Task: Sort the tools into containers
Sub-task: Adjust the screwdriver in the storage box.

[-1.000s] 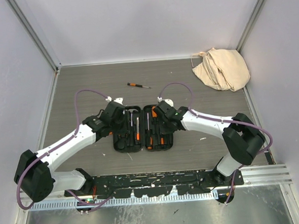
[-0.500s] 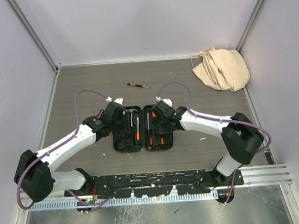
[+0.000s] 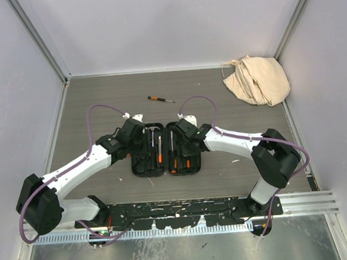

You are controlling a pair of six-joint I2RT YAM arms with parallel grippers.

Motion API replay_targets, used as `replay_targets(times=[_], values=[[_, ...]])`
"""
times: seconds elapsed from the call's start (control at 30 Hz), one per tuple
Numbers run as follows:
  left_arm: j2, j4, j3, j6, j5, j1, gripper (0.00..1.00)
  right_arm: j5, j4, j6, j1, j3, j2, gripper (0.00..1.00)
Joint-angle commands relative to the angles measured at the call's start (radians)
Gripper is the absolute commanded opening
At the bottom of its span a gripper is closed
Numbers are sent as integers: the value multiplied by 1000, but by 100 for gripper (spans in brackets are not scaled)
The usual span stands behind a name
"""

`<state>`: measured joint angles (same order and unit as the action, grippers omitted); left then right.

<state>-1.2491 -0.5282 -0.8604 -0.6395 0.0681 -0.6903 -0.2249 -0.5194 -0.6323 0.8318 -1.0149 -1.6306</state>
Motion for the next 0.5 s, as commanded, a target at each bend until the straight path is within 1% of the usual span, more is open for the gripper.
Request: replay_targets(times=[0.0, 0.2, 0.43, 0.47], values=[[19, 36, -7, 8, -10, 6, 40, -44, -31, 16, 7, 13, -36, 1], [14, 34, -9, 8, -15, 6, 40, -15, -29, 27, 9, 74, -95, 0], [14, 36, -8, 6, -14, 5, 39, -1, 35, 2, 34, 184, -129, 0], [12, 36, -8, 7, -14, 5, 39, 29, 40, -3, 40, 195, -137, 0]])
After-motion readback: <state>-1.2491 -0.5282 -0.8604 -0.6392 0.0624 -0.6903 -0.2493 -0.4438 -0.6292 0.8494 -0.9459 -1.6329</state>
